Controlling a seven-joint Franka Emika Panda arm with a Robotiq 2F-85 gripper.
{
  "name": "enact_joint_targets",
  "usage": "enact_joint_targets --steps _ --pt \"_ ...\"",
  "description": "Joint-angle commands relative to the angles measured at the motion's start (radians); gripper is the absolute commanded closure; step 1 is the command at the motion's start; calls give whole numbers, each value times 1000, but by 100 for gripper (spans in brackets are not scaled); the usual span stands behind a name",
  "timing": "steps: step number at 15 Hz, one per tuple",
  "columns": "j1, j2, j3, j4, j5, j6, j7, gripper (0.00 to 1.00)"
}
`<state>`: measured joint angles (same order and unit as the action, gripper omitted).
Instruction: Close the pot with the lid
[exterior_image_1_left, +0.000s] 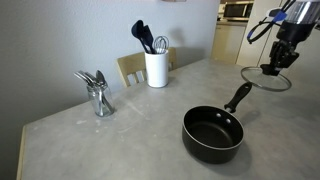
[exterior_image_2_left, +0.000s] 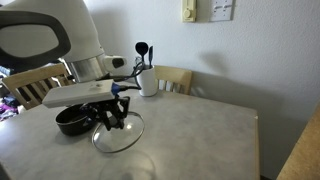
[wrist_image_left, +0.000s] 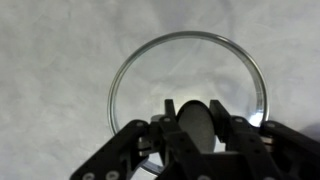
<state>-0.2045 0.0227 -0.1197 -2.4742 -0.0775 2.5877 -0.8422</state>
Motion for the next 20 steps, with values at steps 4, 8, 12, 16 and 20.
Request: enact_joint_targets --steps 4,8,12,16,20 --pt "25 2 -1 -7 33 5 -31 86" --pt "73 -7 31 11 39 -12 -22 86" --pt "138 -4 68 31 -63 -9 144 86" --pt "218 11 130 73 -175 -41 450 86" --pt "313 71 215 149 -222 -88 660 86"
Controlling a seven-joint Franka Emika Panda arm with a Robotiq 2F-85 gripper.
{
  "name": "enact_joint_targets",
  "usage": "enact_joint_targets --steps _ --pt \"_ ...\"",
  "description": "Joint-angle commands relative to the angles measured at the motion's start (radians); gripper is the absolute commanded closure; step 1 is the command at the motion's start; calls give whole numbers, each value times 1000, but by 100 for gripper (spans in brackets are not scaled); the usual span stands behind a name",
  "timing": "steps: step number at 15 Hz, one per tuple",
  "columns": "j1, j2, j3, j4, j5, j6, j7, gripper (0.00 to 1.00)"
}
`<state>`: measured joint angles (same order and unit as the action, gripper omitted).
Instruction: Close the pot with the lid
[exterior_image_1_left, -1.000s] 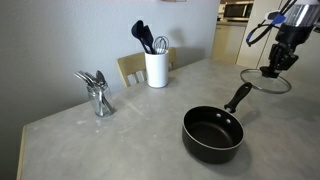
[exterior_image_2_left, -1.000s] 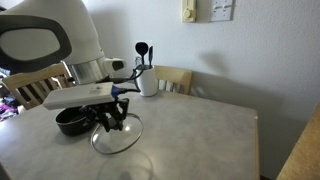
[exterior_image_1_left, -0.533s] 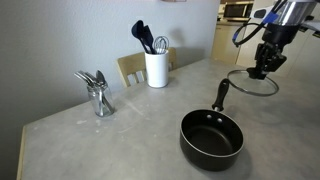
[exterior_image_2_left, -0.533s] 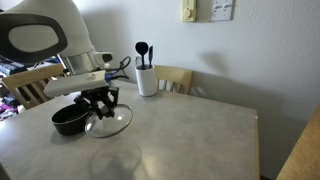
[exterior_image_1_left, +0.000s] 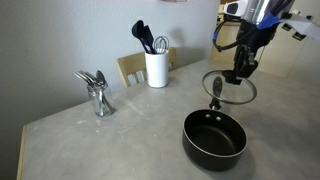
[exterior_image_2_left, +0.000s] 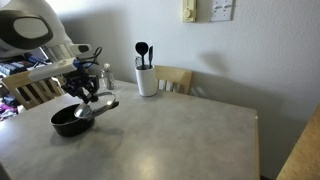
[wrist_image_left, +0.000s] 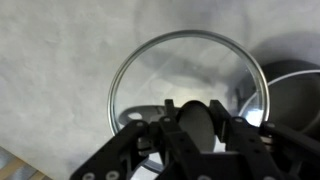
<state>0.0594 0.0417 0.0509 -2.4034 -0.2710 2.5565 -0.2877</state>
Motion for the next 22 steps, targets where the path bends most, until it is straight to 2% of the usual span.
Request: enact_joint_targets --steps 1,5,8,10,17,22 --pt "69 73 61 101 -32 -67 134 86" --pt "118 152 84 165 -56 -72 193 86" --pt "121 205 71 196 -68 -53 193 86" --pt "119 222 74 210 -34 -66 184 86" --pt "140 201 89 219 -16 -102 207 86" --pt "140 188 103 195 18 -86 218 86"
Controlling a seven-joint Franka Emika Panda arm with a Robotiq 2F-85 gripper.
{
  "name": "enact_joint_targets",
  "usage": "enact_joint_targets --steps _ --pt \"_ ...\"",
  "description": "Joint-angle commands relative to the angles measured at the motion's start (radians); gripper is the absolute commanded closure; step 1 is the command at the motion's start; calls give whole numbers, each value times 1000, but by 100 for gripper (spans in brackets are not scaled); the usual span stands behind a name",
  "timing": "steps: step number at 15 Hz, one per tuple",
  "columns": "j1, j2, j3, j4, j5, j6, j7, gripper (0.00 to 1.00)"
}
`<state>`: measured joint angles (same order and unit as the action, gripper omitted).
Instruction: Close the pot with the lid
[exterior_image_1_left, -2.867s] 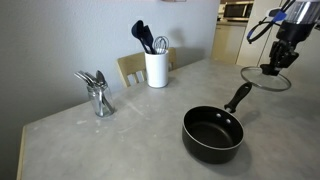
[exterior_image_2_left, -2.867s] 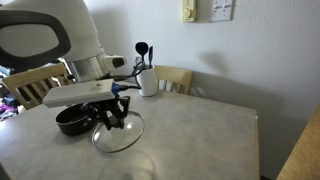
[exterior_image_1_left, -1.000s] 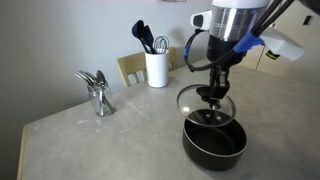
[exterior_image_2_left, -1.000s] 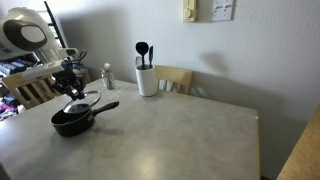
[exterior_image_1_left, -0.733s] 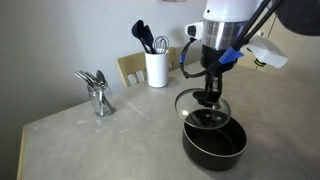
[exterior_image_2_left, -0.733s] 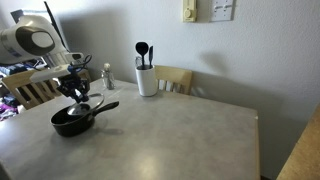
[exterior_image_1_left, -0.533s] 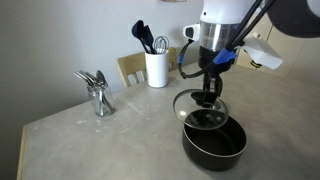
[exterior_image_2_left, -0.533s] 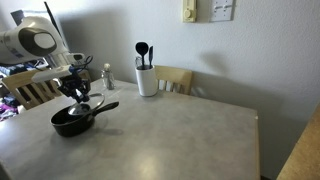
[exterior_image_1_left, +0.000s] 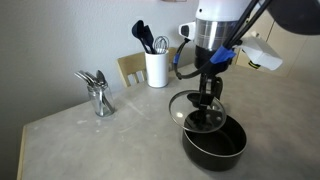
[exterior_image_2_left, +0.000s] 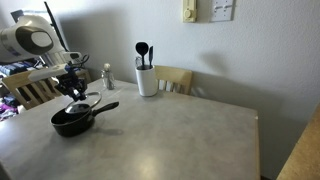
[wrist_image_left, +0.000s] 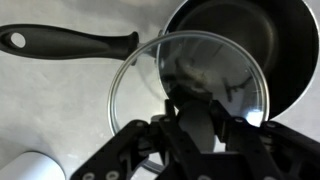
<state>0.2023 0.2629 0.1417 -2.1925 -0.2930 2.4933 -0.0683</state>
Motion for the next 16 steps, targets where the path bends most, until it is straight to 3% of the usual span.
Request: enact_joint_targets --steps 1,6,7,11,12,16 --pt "-3 -38 13 -24 48 -19 5 86" --pt "-15 -65 19 -69 108 45 -1 86" --pt "-1 -16 13 -22 84 7 6 61" --pt "-4 -29 13 -35 95 22 6 61" --pt "-4 -29 13 -36 95 22 6 86" --pt "4 -48 18 -44 97 -31 13 86"
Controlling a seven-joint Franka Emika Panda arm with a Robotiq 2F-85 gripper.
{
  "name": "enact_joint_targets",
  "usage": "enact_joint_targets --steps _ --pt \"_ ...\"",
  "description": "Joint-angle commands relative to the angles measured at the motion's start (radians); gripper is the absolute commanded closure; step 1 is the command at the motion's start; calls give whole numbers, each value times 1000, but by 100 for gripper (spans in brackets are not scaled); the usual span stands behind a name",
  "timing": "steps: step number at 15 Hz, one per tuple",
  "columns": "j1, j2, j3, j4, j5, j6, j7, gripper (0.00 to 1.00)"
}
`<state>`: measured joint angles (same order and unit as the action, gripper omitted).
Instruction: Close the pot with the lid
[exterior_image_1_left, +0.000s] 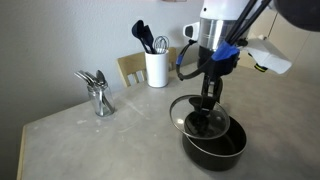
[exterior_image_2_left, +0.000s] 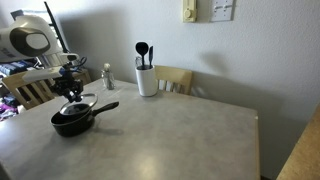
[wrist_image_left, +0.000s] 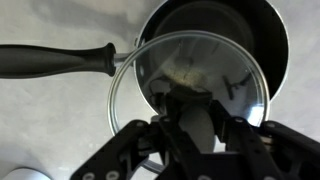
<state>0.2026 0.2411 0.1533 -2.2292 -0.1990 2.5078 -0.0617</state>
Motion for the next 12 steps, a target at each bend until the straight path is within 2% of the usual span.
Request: enact_joint_targets --steps 1,5,12 --pt "5 -30 6 -10 2 -55 5 86" --pt "5 -45 11 -22 11 -85 4 86" --pt "15 -75 36 -67 54 -73 18 86"
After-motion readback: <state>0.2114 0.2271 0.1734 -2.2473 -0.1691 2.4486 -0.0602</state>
